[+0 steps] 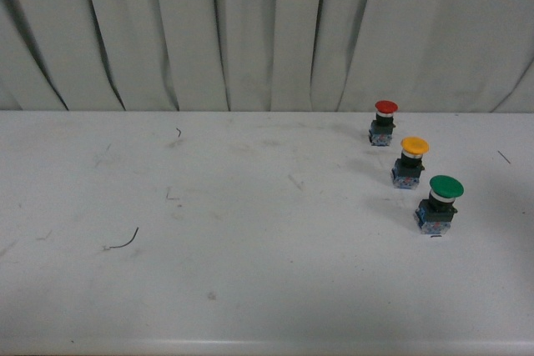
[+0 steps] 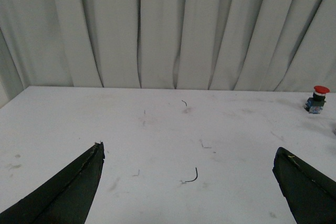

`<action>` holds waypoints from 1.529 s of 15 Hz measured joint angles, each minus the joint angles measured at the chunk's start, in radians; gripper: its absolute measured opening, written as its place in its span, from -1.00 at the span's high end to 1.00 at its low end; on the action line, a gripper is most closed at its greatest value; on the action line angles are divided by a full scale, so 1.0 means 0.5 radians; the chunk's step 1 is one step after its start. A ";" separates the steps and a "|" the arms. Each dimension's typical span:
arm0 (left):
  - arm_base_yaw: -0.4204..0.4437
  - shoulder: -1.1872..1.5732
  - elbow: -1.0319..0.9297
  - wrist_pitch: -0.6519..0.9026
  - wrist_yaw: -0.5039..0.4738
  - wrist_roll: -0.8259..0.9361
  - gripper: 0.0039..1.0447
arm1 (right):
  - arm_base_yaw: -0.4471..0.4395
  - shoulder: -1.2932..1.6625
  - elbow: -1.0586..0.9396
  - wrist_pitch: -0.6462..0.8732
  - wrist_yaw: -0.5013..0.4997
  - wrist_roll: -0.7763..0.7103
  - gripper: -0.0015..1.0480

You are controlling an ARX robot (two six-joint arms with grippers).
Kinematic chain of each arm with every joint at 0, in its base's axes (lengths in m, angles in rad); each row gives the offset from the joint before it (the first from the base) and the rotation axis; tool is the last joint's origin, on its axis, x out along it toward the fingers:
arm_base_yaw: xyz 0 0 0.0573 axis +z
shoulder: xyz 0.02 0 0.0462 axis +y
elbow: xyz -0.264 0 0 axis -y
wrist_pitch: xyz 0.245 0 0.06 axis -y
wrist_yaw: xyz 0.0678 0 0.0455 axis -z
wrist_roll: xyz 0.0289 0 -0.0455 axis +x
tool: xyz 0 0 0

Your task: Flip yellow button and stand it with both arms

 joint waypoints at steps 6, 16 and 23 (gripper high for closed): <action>0.000 0.000 0.000 0.000 0.000 0.000 -0.88 | -0.151 -0.518 -0.603 0.020 -0.141 0.011 0.97; 0.000 0.000 0.000 -0.001 -0.001 0.000 -0.88 | -0.151 -1.264 -1.006 -0.381 -0.143 0.013 0.97; 0.000 0.000 0.000 0.000 0.000 0.000 -0.88 | -0.151 -1.848 -1.006 -0.891 -0.143 0.013 0.97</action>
